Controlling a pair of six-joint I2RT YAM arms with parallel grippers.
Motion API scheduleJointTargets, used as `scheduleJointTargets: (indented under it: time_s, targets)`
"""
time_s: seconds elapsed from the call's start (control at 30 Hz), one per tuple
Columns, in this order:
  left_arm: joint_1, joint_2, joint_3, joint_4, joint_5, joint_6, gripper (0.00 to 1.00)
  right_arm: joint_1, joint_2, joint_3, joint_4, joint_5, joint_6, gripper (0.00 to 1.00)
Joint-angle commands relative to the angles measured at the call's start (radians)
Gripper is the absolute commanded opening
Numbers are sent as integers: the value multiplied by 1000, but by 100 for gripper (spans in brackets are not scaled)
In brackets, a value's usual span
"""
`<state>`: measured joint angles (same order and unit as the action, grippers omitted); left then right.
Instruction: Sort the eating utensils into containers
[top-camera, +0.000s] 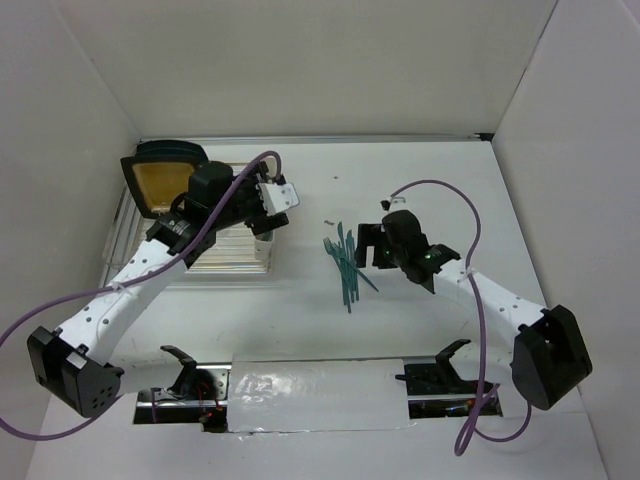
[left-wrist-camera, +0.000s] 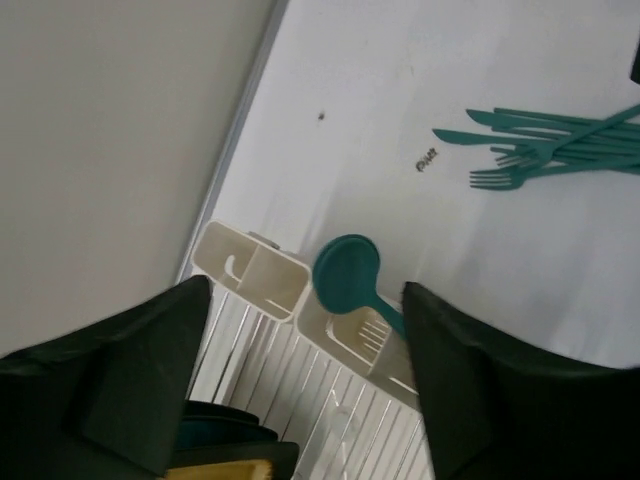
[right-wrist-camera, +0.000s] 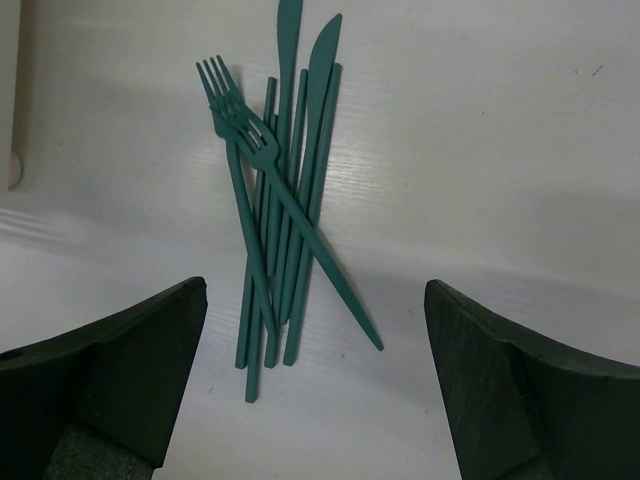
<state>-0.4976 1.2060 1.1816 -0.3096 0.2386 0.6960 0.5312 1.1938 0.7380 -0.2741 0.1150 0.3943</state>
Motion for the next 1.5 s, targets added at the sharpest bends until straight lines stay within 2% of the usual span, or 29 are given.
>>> scheduleJointTargets:
  time_s: [0.0,0.03,0.2,0.33,0.4,0.6,0.73,0.87,1.0,1.07,1.13,1.27,1.4,1.47]
  targets:
    - [16,-69,98,52,4,-81,97,23,16,-12,71,20,-28,93]
    - [16,-69,98,52,4,-81,100,27,18,-22,72,20,-28,93]
    - [25,-143,121,112,-55,-223,100,62,67,-32,102,11,-48,87]
    - [31,-198,148,3,-21,-473,100,92,110,-32,122,44,-51,79]
    - [31,-223,125,-32,25,-558,100,99,148,-32,122,58,-54,77]
    - [28,-341,-54,-59,139,-763,100,95,254,-19,110,89,-57,60]
    - [27,-411,-149,-42,156,-788,100,96,274,-19,130,89,-63,51]
    - [25,-468,-181,-42,153,-802,100,96,312,-28,141,110,-54,41]
    - [25,-479,-188,-57,182,-819,100,98,352,-28,141,110,-49,15]
    - [27,-479,-189,-72,214,-828,100,98,374,-19,141,110,-45,14]
    - [25,-474,-183,-83,215,-840,100,99,372,-28,141,110,-41,14]
    - [25,-445,-160,-105,226,-883,100,104,331,-38,154,101,-25,0]
    - [19,-401,-148,-86,249,-978,100,102,198,-38,116,101,-6,0]
    - [4,-379,-142,-69,231,-1033,100,104,48,-63,125,51,-9,0]
